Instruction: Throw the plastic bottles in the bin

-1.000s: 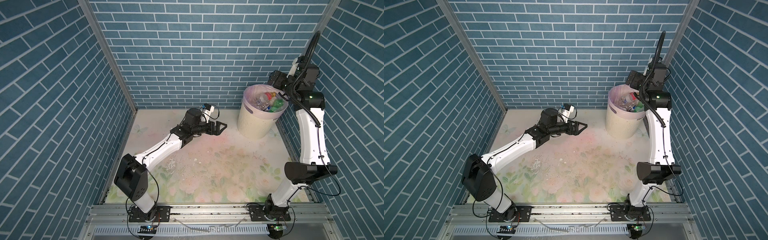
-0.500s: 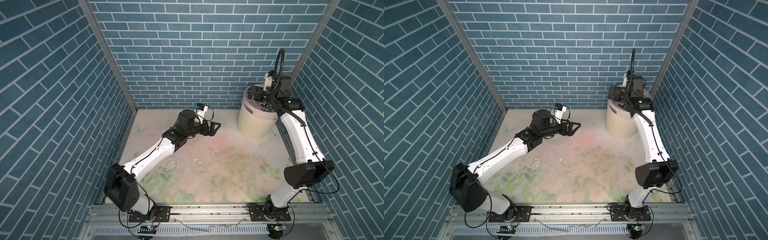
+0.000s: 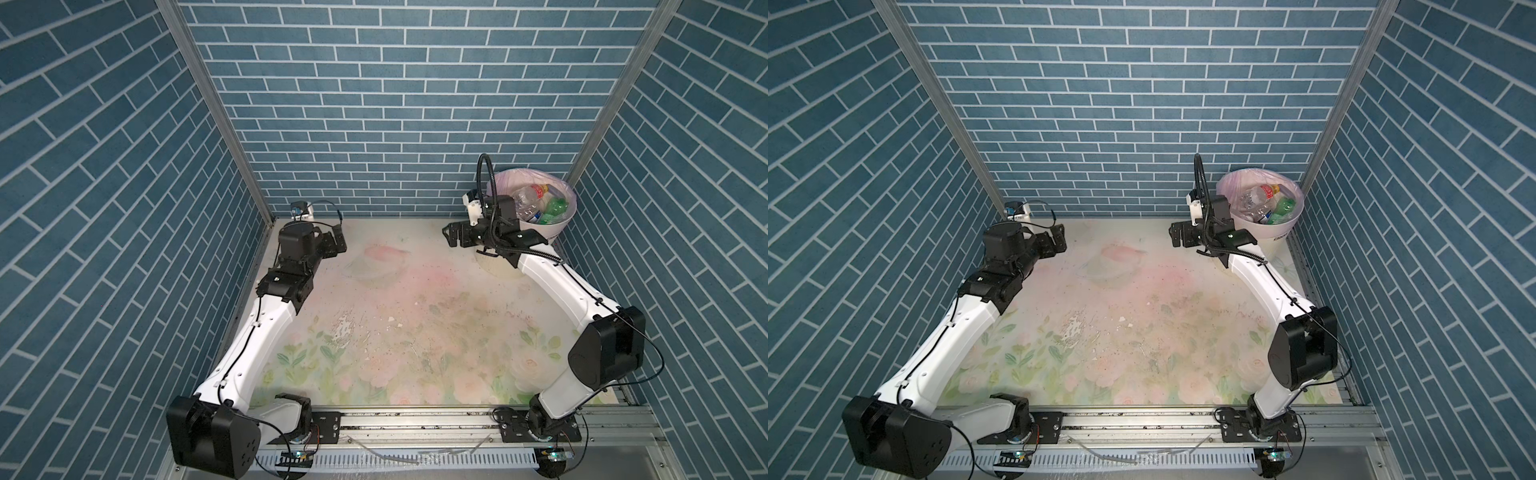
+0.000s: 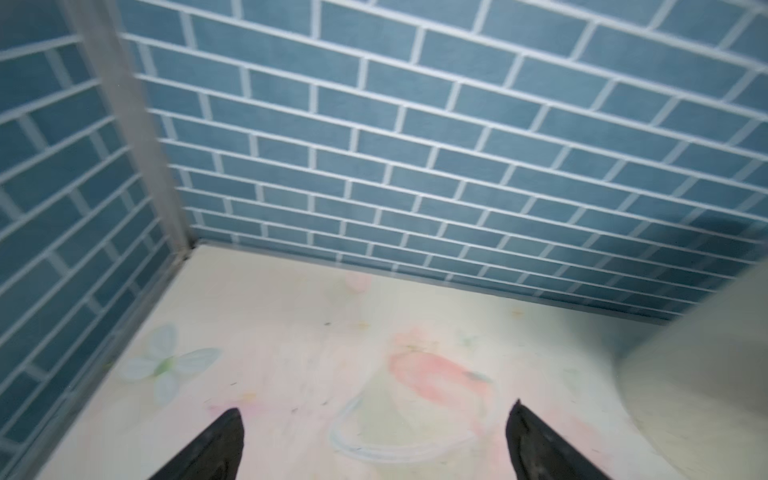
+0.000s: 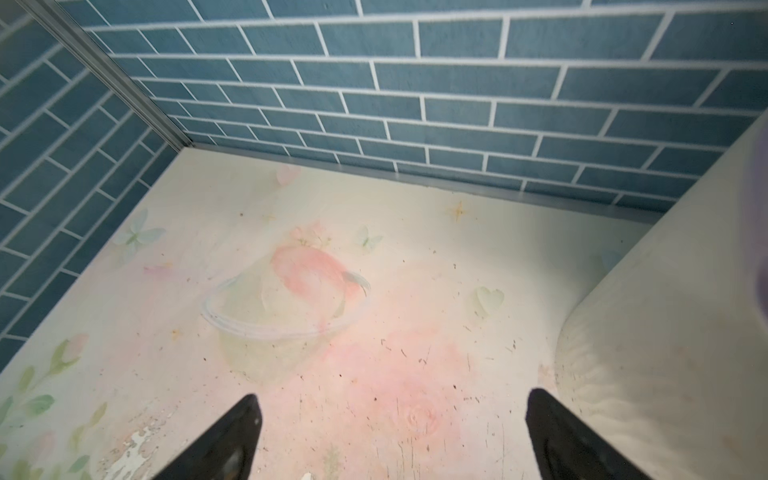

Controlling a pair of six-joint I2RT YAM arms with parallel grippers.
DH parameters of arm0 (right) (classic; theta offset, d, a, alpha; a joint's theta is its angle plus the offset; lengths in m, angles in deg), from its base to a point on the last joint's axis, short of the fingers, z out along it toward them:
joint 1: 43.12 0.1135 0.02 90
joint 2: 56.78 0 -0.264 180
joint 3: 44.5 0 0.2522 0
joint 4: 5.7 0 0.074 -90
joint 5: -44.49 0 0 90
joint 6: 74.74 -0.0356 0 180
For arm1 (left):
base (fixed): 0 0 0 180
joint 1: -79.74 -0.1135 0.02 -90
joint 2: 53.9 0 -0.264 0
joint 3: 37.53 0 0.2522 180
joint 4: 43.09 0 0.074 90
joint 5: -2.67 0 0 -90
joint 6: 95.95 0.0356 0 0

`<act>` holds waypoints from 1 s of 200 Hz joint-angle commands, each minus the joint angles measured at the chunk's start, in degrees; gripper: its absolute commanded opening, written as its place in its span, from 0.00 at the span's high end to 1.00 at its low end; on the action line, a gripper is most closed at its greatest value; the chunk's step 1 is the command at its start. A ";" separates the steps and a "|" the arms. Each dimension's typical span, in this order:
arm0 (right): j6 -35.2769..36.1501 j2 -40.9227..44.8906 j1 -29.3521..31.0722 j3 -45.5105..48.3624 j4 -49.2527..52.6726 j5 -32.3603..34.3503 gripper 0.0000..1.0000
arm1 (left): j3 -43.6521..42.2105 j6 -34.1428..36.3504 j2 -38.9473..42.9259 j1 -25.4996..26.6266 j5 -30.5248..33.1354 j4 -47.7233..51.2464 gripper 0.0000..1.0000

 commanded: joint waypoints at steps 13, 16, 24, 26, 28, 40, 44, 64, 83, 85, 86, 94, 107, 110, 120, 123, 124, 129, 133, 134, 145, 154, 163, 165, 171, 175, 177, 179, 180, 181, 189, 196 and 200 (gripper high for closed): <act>1.65 3.32 -0.04 11.80 -10.65 7.78 0.01 | -9.54 9.80 -0.96 -1.85 14.92 -4.84 0.01; 1.59 3.67 -0.12 12.81 -11.19 8.17 0.01 | -10.30 10.04 -1.25 -1.85 16.23 -5.29 0.01; 1.30 4.43 -0.26 14.95 -12.13 9.95 0.01 | -12.41 10.39 -2.29 -1.93 20.07 -6.77 0.01; 1.17 4.55 -0.30 15.48 -12.27 10.59 0.01 | -12.97 10.44 -2.61 -1.93 20.77 -7.29 0.01; 1.07 4.70 -0.42 15.90 -12.30 11.14 0.01 | -13.51 10.46 -2.96 -1.93 21.43 -7.81 0.01; 0.37 5.57 -0.85 18.43 -12.47 13.80 0.01 | -14.28 9.10 -5.20 -2.47 23.52 -8.03 0.01; 0.19 5.92 -0.99 19.34 -12.63 14.49 0.01 | -14.25 9.28 -5.96 -2.54 23.67 -8.15 0.01; -0.39 7.88 -1.96 24.81 -14.14 19.53 0.01 | -15.10 10.03 -9.88 -3.11 24.62 -10.60 0.01; -0.96 10.82 -4.04 31.00 -15.81 25.52 0.01 | -17.26 10.55 -12.70 -3.99 21.11 -16.05 0.01; -1.06 11.14 -4.43 31.54 -15.93 25.93 0.01 | -17.66 10.68 -12.97 -4.07 20.64 -17.16 0.01; -1.12 11.33 -4.59 31.89 -15.97 26.16 0.01 | -17.87 10.75 -13.08 -4.15 20.37 -17.72 0.01; -1.56 12.82 -6.38 34.31 -16.32 27.76 0.01 | -19.65 11.20 -14.00 -5.04 17.61 -21.86 0.01; -1.80 15.44 -9.75 37.72 -17.36 29.93 0.01 | -20.54 12.09 -15.35 -7.01 14.06 -24.79 0.01; -1.68 16.07 -10.55 38.49 -17.75 30.29 0.01 | -21.20 12.02 -15.69 -7.39 14.04 -25.92 0.01; -1.12 18.14 -12.79 41.04 -19.88 32.22 0.01 | -23.55 10.45 -17.52 -9.56 10.94 -29.02 0.01; -1.10 18.67 -13.31 41.76 -20.67 32.92 0.01 | -23.93 9.93 -18.17 -10.11 10.32 -29.73 0.01; -1.10 18.91 -13.55 42.06 -20.88 33.12 0.01 | -24.04 9.67 -18.44 -10.24 10.20 -29.85 0.01; -0.95 19.68 -14.43 43.26 -22.32 33.91 0.01 | -24.37 8.93 -19.90 -11.13 8.97 -31.33 0.01; -0.65 20.27 -15.11 44.19 -23.58 34.29 0.01 | -23.44 8.68 -20.37 -11.59 8.00 -29.87 0.01; -0.57 20.41 -15.20 44.46 -23.92 34.38 0.01 | -22.96 8.47 -20.42 -11.64 7.68 -28.60 0.01; 1.54 21.15 -15.88 47.24 -29.42 35.73 0.01 | -21.20 8.96 -21.74 -11.87 6.51 -26.71 0.01; 4.27 20.82 -15.90 49.90 -35.28 36.86 0.01 | -21.67 9.42 -21.77 -11.77 5.27 -28.09 0.01; 6.60 19.72 -15.90 52.15 -40.65 37.98 0.01 | -22.32 9.94 -21.25 -11.77 3.87 -29.02 0.01; 7.04 19.34 -15.90 52.54 -41.72 38.32 0.01 | -22.57 10.13 -21.22 -11.78 3.32 -29.42 0.01; 7.94 18.08 -15.90 53.60 -44.67 39.86 0.01 | -22.74 10.64 -21.02 -11.78 2.49 -29.53 0.01; 8.34 17.27 -15.94 54.23 -46.52 40.89 0.01 | -22.95 10.86 -21.00 -11.78 2.23 -30.02 0.01; 8.54 16.77 -15.98 54.57 -47.60 41.35 0.01 | -23.08 10.89 -20.91 -11.78 2.03 -30.17 0.01; 8.67 16.32 -15.99 54.92 -48.60 41.64 0.01 | -23.15 10.85 -20.91 -11.78 1.94 -30.25 0.01; 8.71 16.20 -15.99 55.10 -49.17 41.79 0.01 | -23.17 10.88 -20.87 -11.78 1.88 -30.24 0.01; 8.82 15.88 -15.99 55.27 -49.77 41.87 0.01 | -23.17 10.93 -20.80 -11.78 1.85 -30.23 0.01; 9.42 14.05 -16.03 56.76 -54.38 42.07 0.01 | -23.33 11.09 -20.73 -11.78 1.25 -30.57 0.01; 10.04 12.52 -16.08 58.36 -59.07 41.75 0.01 | -23.57 11.70 -20.66 -11.78 -0.42 -31.02 0.01; 10.59 12.15 -15.94 58.65 -60.14 42.34 0.01 | -23.80 12.27 -20.50 -11.78 -1.65 -31.61 0.01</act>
